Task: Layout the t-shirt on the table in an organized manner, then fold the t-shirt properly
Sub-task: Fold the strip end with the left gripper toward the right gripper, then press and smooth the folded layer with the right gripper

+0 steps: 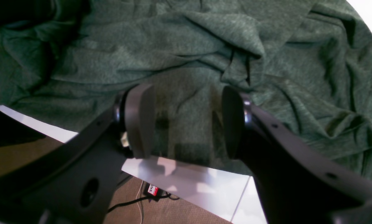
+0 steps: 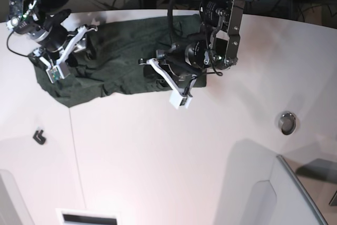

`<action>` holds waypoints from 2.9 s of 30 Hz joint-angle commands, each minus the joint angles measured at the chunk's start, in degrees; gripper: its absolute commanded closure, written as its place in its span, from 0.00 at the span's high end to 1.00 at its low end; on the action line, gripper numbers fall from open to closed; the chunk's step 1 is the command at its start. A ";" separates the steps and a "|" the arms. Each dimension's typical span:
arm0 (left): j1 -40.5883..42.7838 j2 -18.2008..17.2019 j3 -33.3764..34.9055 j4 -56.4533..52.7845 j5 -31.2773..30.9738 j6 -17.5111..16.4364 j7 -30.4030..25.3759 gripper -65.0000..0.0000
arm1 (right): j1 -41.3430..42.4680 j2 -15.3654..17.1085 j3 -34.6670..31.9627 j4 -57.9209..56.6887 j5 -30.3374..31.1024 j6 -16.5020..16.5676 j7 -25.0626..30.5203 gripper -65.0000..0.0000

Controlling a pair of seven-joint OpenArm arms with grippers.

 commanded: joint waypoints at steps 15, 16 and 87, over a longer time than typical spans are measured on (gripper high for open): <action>-3.23 0.22 4.45 0.62 -1.49 -0.69 -0.62 0.35 | 0.12 0.37 0.21 0.83 0.73 0.35 0.96 0.49; -3.59 0.31 4.54 0.62 -1.58 -1.22 -0.62 0.35 | 0.12 0.28 0.21 0.83 0.73 0.35 0.96 0.49; 18.04 -32.31 -45.22 -2.46 -19.25 -4.65 -1.15 0.00 | 26.76 0.37 -43.40 -16.84 0.55 0.26 -8.53 0.02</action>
